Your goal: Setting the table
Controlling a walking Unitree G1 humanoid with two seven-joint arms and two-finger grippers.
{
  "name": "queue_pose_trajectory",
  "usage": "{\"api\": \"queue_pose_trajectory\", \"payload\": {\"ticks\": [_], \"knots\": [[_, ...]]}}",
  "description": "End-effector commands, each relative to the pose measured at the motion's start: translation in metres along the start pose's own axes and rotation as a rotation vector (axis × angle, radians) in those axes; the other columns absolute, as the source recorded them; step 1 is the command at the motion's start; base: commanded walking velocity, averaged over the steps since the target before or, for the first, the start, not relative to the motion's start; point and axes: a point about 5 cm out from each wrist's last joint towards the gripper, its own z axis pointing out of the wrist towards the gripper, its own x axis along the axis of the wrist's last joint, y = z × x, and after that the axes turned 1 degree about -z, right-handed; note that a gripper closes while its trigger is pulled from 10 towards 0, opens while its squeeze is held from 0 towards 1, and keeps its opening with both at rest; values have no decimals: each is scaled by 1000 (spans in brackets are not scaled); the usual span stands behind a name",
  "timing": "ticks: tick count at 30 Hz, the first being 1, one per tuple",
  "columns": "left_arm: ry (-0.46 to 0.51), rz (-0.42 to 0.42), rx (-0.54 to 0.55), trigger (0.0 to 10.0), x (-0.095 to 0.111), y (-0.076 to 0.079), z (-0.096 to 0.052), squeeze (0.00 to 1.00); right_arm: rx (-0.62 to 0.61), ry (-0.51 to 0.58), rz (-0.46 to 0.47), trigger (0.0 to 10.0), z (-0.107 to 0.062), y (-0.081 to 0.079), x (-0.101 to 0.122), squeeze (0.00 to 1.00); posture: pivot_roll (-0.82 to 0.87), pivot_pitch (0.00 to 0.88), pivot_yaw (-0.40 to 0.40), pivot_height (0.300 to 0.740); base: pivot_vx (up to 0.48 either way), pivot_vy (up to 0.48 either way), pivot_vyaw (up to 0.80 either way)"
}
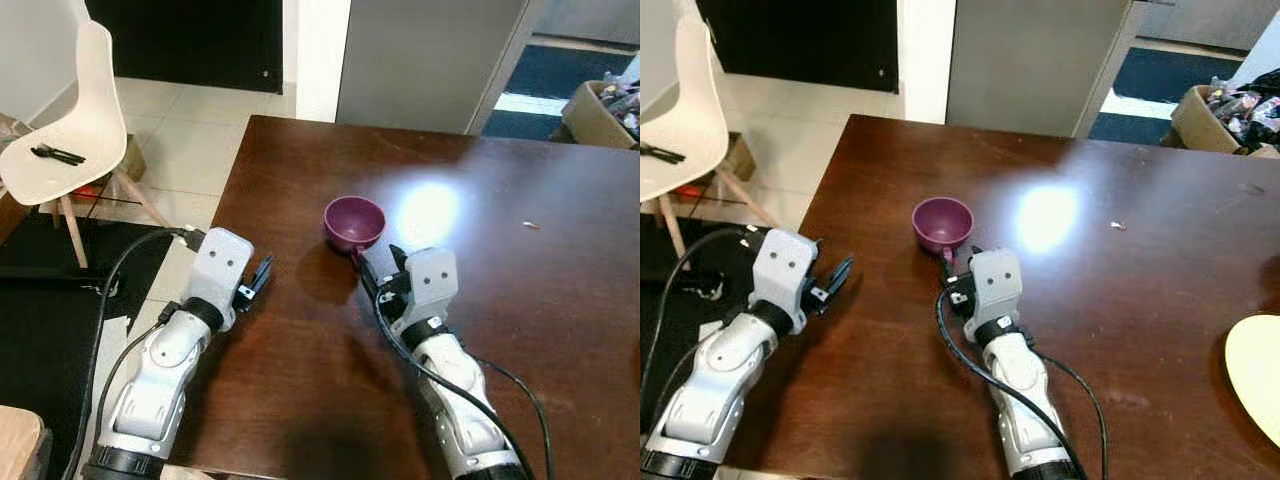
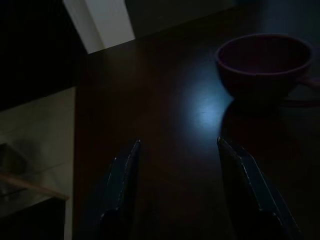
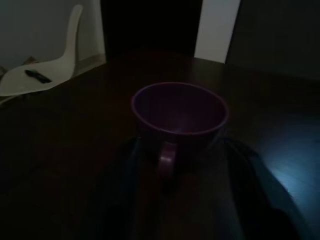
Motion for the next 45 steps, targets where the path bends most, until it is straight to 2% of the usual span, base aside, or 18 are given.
{"api": "queue_pose_trajectory", "payload": {"ticks": [1,4,8,9,10,11,15,18,22,24,26,28,35,40,45], "knots": [[-13,3,-15,10000,-1,0,1,0,-12,-9,-13,10000,-1,-4,-5,1000,-78,14,56,740,0,0,0],[-12,6,-17,10000,-1,-1,2,0,-25,-12,-16,10000,-1,-7,-7,1000,-78,13,57,740,0,0,0],[-13,11,-26,10000,0,-2,3,0,-46,-53,38,10000,5,-13,-15,1000,-72,14,68,740,0,0,0],[-13,12,-28,10000,1,-2,3,0,-43,-71,69,10000,9,-14,-18,153,-71,15,70,740,0,0,0],[-13,12,-30,10000,1,-2,4,0,-40,-81,90,10000,11,-15,-19,153,-71,15,70,740,0,0,0],[-14,13,-31,10000,1,-3,4,0,-30,-96,115,10000,15,-16,-21,0,-68,17,75,740,0,0,0],[-13,15,-35,10000,2,-3,5,0,-33,-137,171,10000,26,-17,-27,0,-64,19,76,740,0,0,0],[-9,18,-34,10000,4,-4,6,0,-39,-152,156,10000,38,-13,-29,0,-50,25,75,740,0,0,0],[-9,21,-26,10000,5,-5,5,0,-45,-173,165,10000,45,-8,-31,0,-38,32,70,740,0,0,0],[-12,20,-20,10000,5,-6,4,0,-47,-181,145,2078,47,-6,-32,0,-38,32,70,740,0,0,0],[-12,20,-20,10000,5,-6,4,0,-47,-181,145,2078,47,-6,-32,0,-38,32,70,740,0,0,0],[-14,18,-16,10000,4,-6,3,0,-48,-185,136,0,47,-4,-34,0,-38,37,67,740,0,0,0],[-14,15,-13,10000,4,-6,3,0,-40,-172,139,0,48,-4,-37,0,-37,39,70,740,0,0,0],[-14,15,-10,10000,5,-5,3,0,-23,-138,64,0,49,-3,-33,0,-38,38,70,740,0,0,0],[-14,12,-9,10000,4,-4,2,0,-16,-118,41,0,49,-3,-32,0,-39,38,68,740,0,0,0]]}}
